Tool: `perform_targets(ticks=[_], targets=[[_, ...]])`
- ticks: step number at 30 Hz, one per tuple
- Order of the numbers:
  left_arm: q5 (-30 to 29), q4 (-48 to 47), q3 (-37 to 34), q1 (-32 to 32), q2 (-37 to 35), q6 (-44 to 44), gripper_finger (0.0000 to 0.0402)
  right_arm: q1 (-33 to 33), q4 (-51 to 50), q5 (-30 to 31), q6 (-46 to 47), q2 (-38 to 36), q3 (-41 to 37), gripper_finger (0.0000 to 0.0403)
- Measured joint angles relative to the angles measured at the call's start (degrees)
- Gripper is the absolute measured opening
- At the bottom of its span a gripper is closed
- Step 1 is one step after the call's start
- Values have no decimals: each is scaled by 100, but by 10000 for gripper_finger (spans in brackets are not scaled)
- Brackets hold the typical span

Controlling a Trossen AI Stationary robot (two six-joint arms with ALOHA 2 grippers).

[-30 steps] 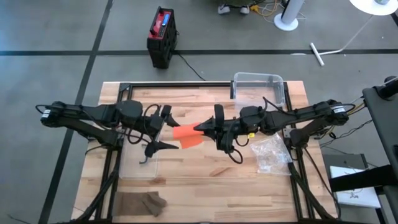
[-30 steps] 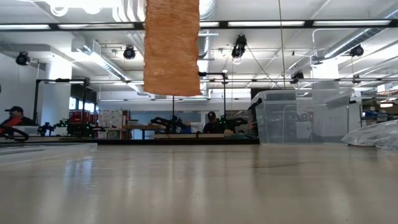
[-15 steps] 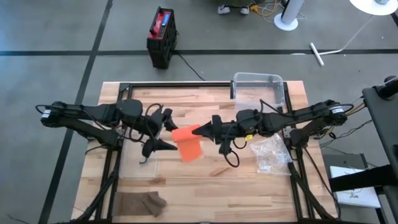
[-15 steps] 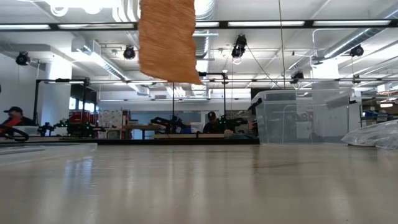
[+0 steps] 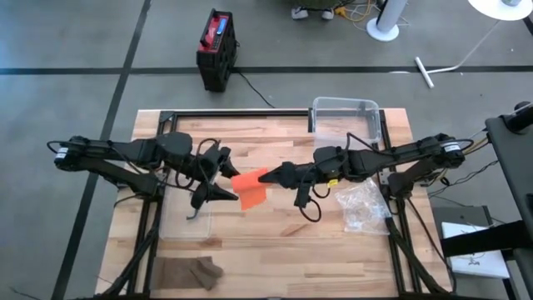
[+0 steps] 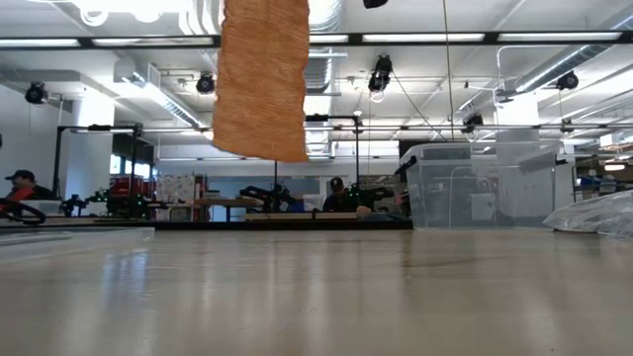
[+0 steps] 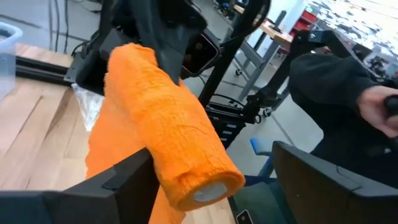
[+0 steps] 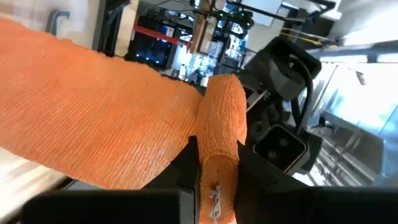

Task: Roll bandage
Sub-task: Roll the orange bandage

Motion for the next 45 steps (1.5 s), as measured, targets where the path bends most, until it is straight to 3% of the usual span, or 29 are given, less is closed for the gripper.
perform_targets(ticks=[6,12,17,25,31,38,45], targets=[[-9,-52,0,61,159,-20,223,-26,-81,-225,-348,0,-7,48],[-54,-242,4,63,305,260,112,-31,-255,-298,-182,2,-13,70],[-145,-542,11,65,197,631,33,-16,-204,-442,1537,16,-21,133],[-1011,-1015,28,58,-165,1132,50,-138,63,-462,6189,-111,360,242],[-1377,-1050,28,40,-177,1871,69,-594,-15,-593,9047,157,662,285],[-1825,-1112,24,33,-161,2548,49,-976,-347,-1761,10791,666,830,283],[-2169,-1472,22,32,-205,2847,54,-1059,-304,-1783,11064,811,848,237]])
